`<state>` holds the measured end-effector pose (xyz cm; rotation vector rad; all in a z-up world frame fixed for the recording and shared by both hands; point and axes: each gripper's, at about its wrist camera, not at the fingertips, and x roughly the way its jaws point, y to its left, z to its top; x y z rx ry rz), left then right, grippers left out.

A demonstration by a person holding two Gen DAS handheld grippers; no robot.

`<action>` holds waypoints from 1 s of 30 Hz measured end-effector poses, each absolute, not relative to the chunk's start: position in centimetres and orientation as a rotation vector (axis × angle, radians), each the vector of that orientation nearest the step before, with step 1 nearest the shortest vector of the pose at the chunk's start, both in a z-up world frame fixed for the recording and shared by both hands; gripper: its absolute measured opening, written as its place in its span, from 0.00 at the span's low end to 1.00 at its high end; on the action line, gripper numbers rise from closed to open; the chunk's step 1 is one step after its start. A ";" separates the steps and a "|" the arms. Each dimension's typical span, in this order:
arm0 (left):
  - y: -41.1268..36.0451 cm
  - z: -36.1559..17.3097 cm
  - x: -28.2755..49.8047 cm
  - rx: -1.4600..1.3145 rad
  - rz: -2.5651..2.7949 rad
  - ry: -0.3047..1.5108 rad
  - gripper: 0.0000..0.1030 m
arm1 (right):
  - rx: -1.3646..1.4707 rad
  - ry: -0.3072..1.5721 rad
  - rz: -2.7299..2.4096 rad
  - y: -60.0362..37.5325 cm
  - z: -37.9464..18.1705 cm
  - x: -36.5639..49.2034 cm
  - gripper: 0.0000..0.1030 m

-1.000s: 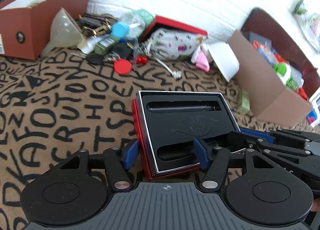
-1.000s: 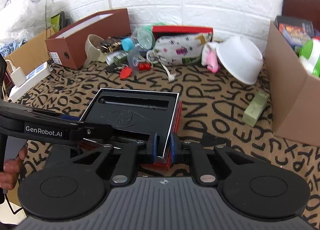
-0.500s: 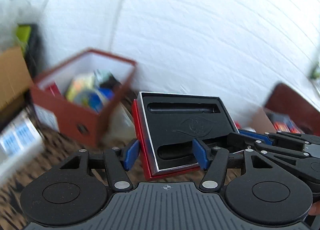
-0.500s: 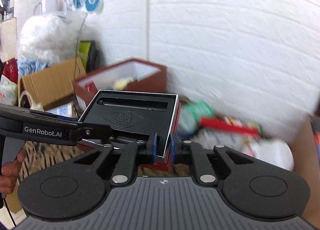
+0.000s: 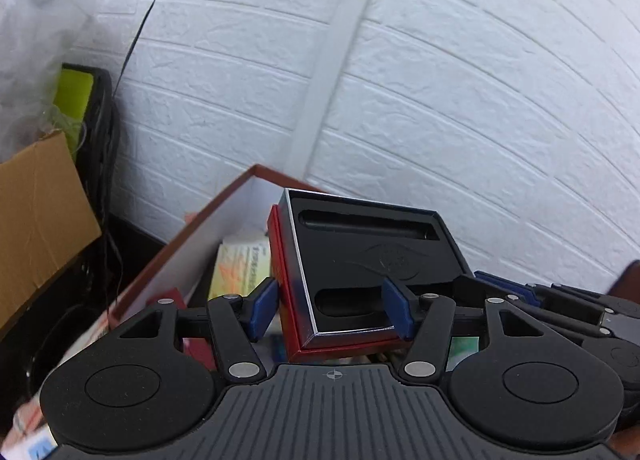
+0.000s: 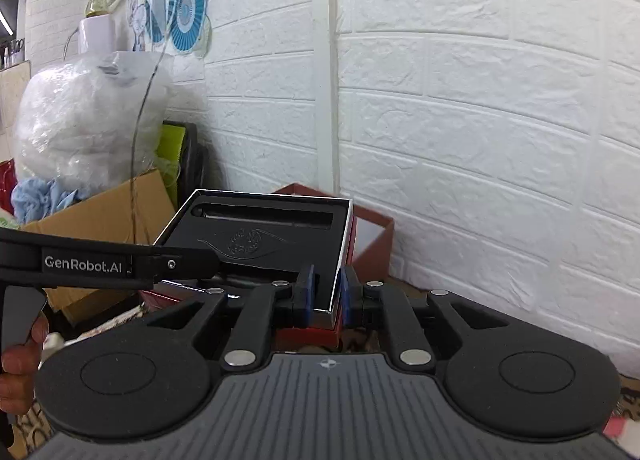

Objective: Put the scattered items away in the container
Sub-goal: 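Lift and carry the red box with both grippers over the shoebox, then open both grippers to drop the red box into the shoebox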

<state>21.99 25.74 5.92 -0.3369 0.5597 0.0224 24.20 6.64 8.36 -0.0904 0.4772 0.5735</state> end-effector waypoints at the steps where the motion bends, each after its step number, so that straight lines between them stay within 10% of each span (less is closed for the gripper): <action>1: 26.2 5.7 23.0 -0.334 0.026 0.563 0.67 | -0.094 0.477 0.571 7.3 8.1 25.1 0.15; 10: 29.8 3.1 31.1 -0.317 0.083 0.609 0.63 | -0.078 0.524 0.547 12.0 4.5 32.0 0.15; 15: 31.5 0.9 35.1 -0.340 0.084 0.622 0.81 | -0.088 0.531 0.528 13.8 2.3 34.9 0.19; 16: 32.0 0.5 35.5 -0.369 0.095 0.634 0.87 | -0.097 0.522 0.527 14.0 1.9 35.2 0.23; 19: 32.8 0.3 34.6 -0.440 0.067 0.602 0.94 | -0.158 0.435 0.498 14.2 2.1 34.2 0.79; 30: 29.7 2.0 28.8 -0.356 0.090 0.651 1.00 | -0.223 0.386 0.551 13.2 3.7 29.8 0.96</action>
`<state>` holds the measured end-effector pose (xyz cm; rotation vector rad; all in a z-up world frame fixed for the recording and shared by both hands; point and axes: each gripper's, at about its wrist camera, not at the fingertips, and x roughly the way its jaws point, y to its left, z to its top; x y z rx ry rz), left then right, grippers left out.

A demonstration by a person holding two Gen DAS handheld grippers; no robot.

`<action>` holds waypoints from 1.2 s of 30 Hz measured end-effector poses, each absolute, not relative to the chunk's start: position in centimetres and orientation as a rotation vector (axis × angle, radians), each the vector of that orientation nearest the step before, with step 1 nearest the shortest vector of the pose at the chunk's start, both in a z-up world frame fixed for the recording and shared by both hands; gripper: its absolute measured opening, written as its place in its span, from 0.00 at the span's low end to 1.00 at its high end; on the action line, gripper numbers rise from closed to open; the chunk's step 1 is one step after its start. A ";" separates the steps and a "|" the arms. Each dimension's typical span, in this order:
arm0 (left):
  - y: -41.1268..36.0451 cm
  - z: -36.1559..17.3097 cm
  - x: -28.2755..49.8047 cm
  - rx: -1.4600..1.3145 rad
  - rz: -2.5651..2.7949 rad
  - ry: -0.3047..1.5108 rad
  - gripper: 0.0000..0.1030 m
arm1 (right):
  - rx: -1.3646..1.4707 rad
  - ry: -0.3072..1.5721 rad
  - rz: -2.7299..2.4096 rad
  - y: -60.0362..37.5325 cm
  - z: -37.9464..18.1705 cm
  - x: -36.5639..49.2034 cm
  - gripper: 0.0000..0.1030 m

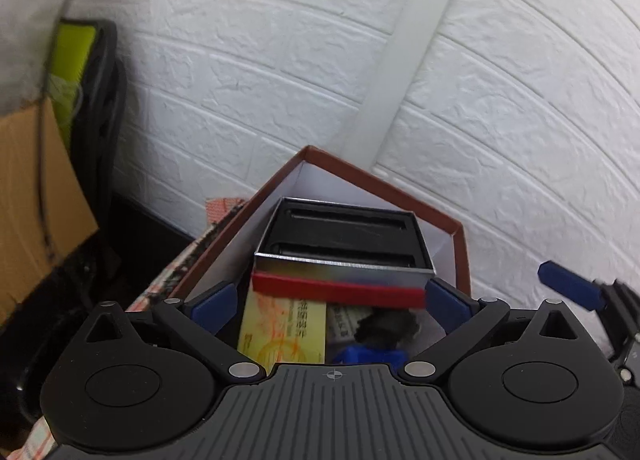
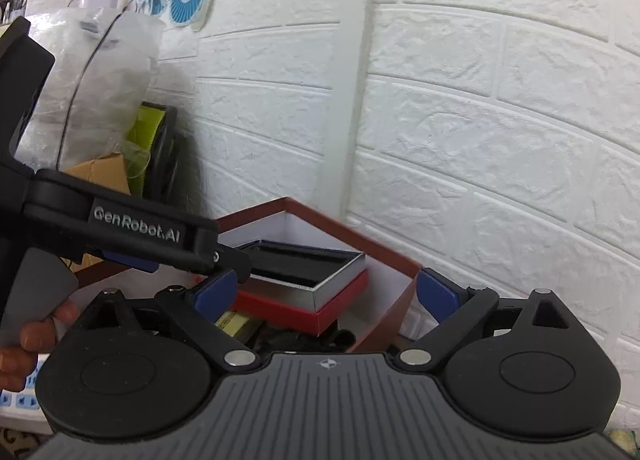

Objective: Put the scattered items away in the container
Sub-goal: 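Open both grippers to drop the red box into the shoebox, then move both grippers back toward the items on the rug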

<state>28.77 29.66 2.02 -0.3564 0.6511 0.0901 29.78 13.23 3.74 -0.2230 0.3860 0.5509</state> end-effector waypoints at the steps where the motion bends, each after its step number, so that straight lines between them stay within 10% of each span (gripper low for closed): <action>1: 29.2 2.3 28.0 -0.336 0.094 0.648 1.00 | -0.238 0.386 0.550 13.2 3.8 29.2 0.96; 36: 7.6 4.7 7.9 -0.228 -0.078 0.576 1.00 | -0.283 0.279 0.432 -6.1 6.1 7.2 0.99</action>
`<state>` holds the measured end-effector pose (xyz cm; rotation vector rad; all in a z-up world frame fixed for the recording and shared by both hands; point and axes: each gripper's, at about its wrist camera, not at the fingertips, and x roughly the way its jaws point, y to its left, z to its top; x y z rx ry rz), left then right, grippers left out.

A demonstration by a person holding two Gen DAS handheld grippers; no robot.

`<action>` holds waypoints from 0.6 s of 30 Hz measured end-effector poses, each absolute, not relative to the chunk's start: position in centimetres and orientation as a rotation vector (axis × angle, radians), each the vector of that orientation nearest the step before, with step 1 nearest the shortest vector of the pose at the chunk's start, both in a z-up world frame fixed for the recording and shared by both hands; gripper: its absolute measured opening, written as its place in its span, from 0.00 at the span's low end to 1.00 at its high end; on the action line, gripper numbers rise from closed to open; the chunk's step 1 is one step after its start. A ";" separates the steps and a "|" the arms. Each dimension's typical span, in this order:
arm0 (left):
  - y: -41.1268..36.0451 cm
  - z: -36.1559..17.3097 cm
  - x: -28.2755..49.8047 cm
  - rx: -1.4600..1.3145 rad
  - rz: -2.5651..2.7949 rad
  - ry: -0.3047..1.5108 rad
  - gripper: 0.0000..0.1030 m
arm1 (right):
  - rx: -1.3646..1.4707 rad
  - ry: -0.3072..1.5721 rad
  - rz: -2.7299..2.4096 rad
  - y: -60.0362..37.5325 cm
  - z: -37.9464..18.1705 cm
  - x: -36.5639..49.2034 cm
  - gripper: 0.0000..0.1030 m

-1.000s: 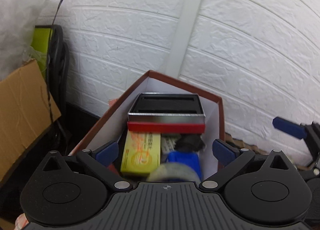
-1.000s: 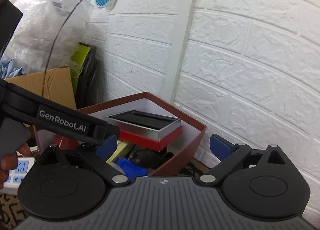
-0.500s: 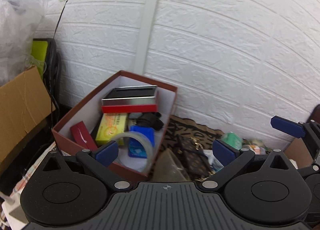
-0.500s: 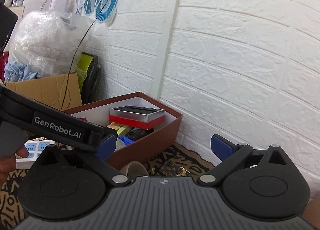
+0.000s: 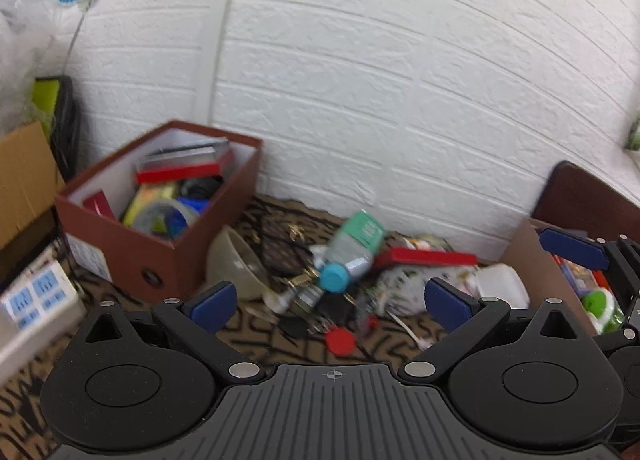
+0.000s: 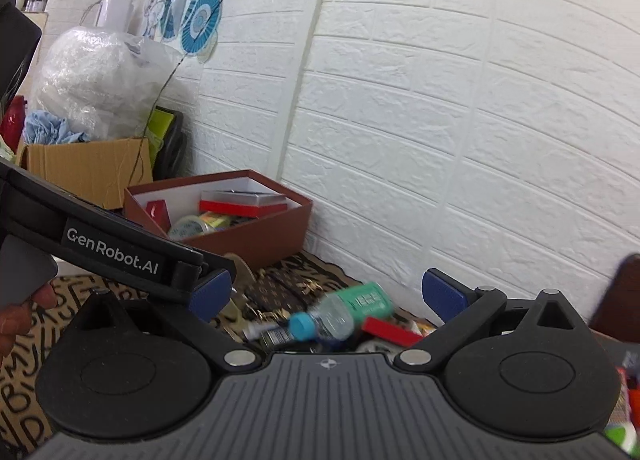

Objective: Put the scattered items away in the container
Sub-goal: 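Move both grippers back toward the items on the rug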

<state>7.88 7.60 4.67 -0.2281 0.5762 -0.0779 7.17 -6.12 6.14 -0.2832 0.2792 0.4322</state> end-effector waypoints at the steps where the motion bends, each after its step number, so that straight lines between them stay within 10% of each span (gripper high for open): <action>1: 7.0 3.9 7.6 -0.240 -0.088 0.588 1.00 | -0.281 0.277 0.414 -6.7 5.6 6.5 0.99; 18: -0.9 -5.6 7.3 -0.254 -0.260 0.762 1.00 | -0.127 0.425 0.124 -16.5 -4.6 2.2 0.99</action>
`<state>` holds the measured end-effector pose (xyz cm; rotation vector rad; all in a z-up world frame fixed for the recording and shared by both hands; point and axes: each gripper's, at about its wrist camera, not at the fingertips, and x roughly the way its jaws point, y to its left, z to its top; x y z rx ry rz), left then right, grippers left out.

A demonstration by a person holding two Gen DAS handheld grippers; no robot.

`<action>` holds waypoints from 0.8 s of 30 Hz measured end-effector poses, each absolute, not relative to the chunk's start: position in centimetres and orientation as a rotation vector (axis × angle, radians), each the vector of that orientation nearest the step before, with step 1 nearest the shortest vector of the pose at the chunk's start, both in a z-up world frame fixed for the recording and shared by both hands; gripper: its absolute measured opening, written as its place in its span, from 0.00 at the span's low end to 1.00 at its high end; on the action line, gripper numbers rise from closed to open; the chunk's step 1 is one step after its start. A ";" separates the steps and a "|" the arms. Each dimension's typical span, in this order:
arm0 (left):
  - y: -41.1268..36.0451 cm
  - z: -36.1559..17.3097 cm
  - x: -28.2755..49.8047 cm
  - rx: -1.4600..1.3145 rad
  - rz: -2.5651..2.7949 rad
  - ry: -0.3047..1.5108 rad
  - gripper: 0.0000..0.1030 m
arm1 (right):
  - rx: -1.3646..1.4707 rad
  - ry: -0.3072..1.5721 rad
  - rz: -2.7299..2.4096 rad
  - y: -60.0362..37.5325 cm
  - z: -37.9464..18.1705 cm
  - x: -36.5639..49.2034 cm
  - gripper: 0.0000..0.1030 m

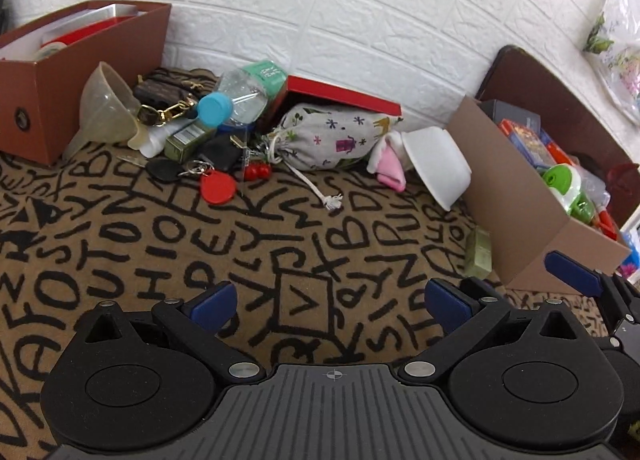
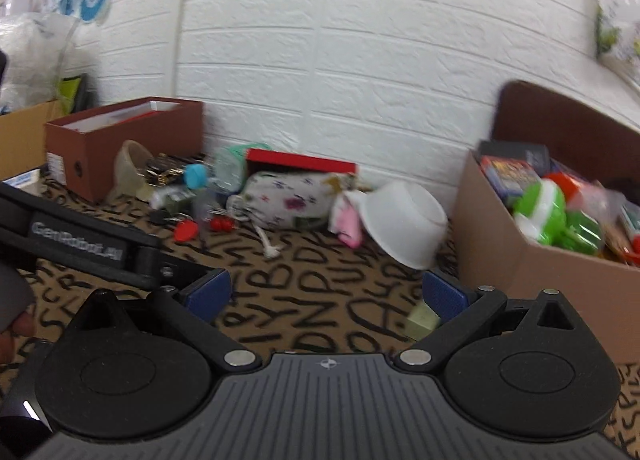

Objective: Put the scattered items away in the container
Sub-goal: 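Move both grippers back toward the items on the rug, then close the right gripper on the olive-green box while the left gripper closes on the red key tag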

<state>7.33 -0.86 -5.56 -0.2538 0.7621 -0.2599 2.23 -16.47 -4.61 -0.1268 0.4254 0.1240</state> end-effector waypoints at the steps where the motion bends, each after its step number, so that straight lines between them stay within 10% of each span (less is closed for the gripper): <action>1: -0.9 -5.6 7.5 -0.252 -0.261 0.762 1.00 | -0.115 0.434 0.103 -17.0 -4.9 2.4 0.99; 24: 0.2 -8.7 13.9 -0.203 -0.188 0.788 0.93 | 0.004 0.625 -0.125 -19.3 -9.9 9.9 0.69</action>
